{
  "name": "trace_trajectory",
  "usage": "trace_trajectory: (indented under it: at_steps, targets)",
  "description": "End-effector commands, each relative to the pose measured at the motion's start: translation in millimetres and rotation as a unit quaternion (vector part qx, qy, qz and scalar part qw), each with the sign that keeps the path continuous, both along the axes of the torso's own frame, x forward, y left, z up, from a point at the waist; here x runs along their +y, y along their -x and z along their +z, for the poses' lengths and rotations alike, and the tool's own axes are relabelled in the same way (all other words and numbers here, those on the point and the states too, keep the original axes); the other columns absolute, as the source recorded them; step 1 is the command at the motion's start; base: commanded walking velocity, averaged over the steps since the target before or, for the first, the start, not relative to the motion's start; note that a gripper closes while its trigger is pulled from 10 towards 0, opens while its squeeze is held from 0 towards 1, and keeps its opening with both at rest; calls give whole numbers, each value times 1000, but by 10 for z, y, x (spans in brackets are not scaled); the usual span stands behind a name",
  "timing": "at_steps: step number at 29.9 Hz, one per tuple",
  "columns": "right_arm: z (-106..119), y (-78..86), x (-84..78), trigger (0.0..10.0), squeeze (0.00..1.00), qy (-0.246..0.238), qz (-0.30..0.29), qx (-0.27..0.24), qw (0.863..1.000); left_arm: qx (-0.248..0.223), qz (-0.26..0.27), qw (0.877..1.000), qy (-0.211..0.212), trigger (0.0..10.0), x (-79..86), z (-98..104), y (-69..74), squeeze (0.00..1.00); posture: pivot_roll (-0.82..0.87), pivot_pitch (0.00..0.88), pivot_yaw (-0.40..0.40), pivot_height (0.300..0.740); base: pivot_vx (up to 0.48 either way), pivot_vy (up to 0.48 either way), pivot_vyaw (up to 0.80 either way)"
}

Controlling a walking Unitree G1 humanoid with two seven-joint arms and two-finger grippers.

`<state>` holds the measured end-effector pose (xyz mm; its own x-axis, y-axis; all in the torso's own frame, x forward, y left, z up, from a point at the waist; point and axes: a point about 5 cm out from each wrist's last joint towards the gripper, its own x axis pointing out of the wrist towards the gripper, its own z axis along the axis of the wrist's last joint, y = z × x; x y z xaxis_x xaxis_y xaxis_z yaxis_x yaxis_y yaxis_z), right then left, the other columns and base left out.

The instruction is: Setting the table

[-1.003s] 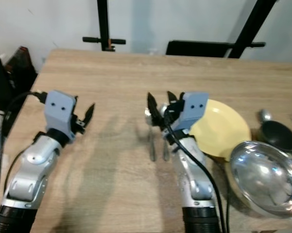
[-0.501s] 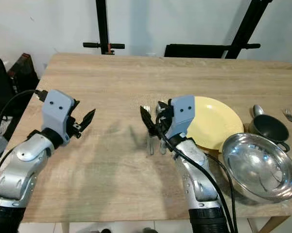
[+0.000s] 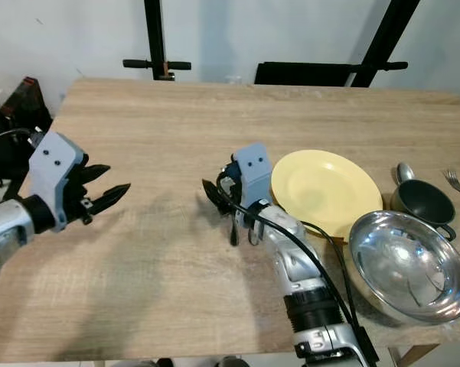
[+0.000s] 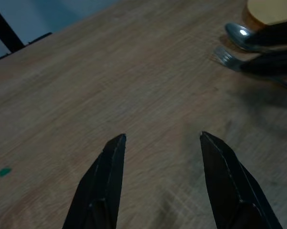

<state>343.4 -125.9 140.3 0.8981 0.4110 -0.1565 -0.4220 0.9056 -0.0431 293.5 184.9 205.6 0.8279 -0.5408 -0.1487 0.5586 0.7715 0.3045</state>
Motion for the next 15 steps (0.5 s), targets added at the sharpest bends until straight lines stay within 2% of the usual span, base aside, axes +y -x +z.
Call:
trace_trajectory:
  at_steps: [1, 2, 3, 4, 9, 10, 11, 15]
  targets:
    - [-67, -13, -11, 10000, 0, 10, -16, 9, 1000, 0, -5, 1000, -9, 10000, 9, -2, 36, 0, -51, 74, 31, 740, 0, 0, 0]
    - [-83, -16, -15, 10000, 0, 10, -21, 11, 1000, 2, -6, 1000, -11, 10000, 11, -4, 38, 0, -51, 74, 31, 740, 0, 0, 0]
    - [-92, -16, -19, 10000, 647, 6, -29, 13, 999, 3, -6, 1000, -12, 10000, 11, -7, 41, 0, -51, 74, 31, 740, 0, 0, 0]
    - [-98, -18, -20, 10000, 1000, 3, -32, 15, 999, 6, -8, 1000, -12, 10000, 13, -6, 47, 0, -49, 77, 30, 740, 0, 0, 0]
    - [-104, 2, -60, 10000, 1000, 0, -46, 10, 999, 13, -11, 1000, -12, 10000, 2, -25, 60, 0, -49, 77, 30, 740, 0, 0, 0]
    - [-131, 6, -61, 10000, 227, -1, -47, 16, 999, 14, -13, 1000, -12, 10000, -5, -28, 63, 0, -57, 81, 34, 740, 0, 0, 0]
    - [-166, 15, -65, 10000, 0, -2, -50, 23, 999, 15, -14, 1000, -11, 10000, -17, -32, 65, 0, -57, 81, 34, 740, 0, 0, 0]
    - [-252, 44, -57, 10000, 0, -7, -52, 37, 998, 15, -17, 1000, -10, 10000, -49, -44, 73, 0, -58, 79, 34, 740, 0, 0, 0]
